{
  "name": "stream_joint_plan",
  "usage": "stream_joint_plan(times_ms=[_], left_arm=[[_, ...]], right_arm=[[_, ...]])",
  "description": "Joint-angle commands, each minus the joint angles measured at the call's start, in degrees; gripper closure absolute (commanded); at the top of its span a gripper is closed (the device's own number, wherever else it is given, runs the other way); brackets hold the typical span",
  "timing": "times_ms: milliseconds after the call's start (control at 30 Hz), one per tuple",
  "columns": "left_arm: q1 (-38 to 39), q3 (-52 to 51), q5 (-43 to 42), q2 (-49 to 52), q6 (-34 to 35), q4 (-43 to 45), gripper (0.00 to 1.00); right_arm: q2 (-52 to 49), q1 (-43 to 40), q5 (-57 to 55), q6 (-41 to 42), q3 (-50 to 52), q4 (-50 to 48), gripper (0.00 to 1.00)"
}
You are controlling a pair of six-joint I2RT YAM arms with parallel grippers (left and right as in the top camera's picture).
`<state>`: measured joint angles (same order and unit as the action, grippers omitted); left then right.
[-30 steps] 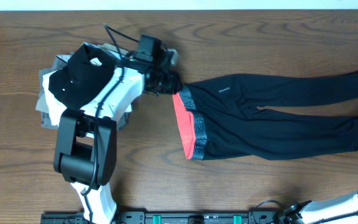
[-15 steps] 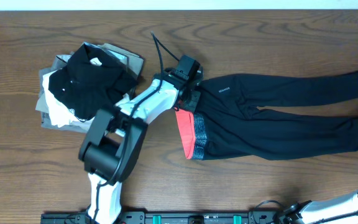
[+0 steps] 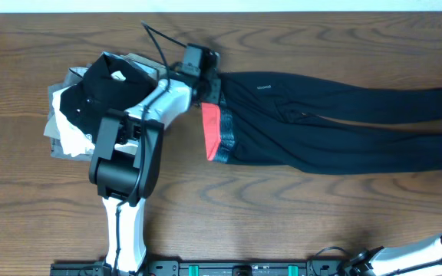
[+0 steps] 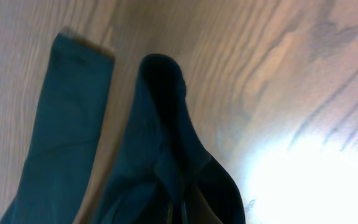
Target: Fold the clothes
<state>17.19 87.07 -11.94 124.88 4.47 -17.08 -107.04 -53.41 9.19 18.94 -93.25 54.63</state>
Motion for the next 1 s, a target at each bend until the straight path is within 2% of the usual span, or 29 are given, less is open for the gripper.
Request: stream_joint_plan(times_ms=[0, 67, 233, 267, 333, 400, 467, 533, 733, 767, 833, 867, 967], left_arm=[[0.1, 5.9, -1.4, 0.4, 0.5, -5.1, 0.66], [0.1, 9.2, -3.1, 0.2, 0.5, -12.0, 0.56], [0.4, 13.1, -9.7, 0.0, 0.5, -28.5, 0.53], [0.5, 13.1, -9.7, 0.0, 0.5, -31.6, 0.54], [0.8, 12.1, -9.7, 0.1, 0.5, -36.0, 0.65], [1.5, 10.4, -10.0, 0.1, 0.5, -38.4, 0.69], [2.7, 8.7, -9.9, 0.1, 0.5, -38.1, 0.68], [3.9, 7.9, -10.0, 0.1, 0.5, -37.0, 0.63], [8.3, 7.6, -9.9, 0.1, 0.5, -32.2, 0.63], [9.0, 7.6, -9.9, 0.1, 0.5, -31.8, 0.69], [10.0, 7.6, -9.9, 0.1, 0.5, -31.7, 0.86], [10.4, 7.7, -9.9, 0.1, 0.5, -31.5, 0.91], [10.6, 8.6, -9.9, 0.0, 0.5, -30.6, 0.94]], right_arm=[[0.3, 2.2, 0.1, 0.8, -0.4, 0.3, 0.98], [0.3, 3.3, 0.1, 0.8, -0.4, 0.0, 0.97], [0.3, 5.1, 0.1, 0.8, -0.4, -1.9, 0.97], [0.3, 5.2, 0.1, 0.8, -0.4, -2.3, 0.97], [0.3, 5.4, 0.1, 0.8, -0.4, -2.6, 0.97], [0.3, 5.4, 0.1, 0.8, -0.4, -2.6, 0.97], [0.3, 5.4, 0.1, 0.8, -0.4, -2.7, 0.97], [0.3, 5.4, 0.1, 0.8, -0.4, -2.8, 0.97], [0.3, 5.5, 0.1, 0.8, -0.4, -3.1, 0.97], [0.3, 5.5, 0.1, 0.8, -0.4, -3.2, 0.97], [0.3, 5.5, 0.1, 0.8, -0.4, -3.4, 0.97], [0.3, 5.5, 0.1, 0.8, -0.4, -3.5, 0.97], [0.3, 5.5, 0.1, 1.0, -0.4, -3.7, 0.97]])
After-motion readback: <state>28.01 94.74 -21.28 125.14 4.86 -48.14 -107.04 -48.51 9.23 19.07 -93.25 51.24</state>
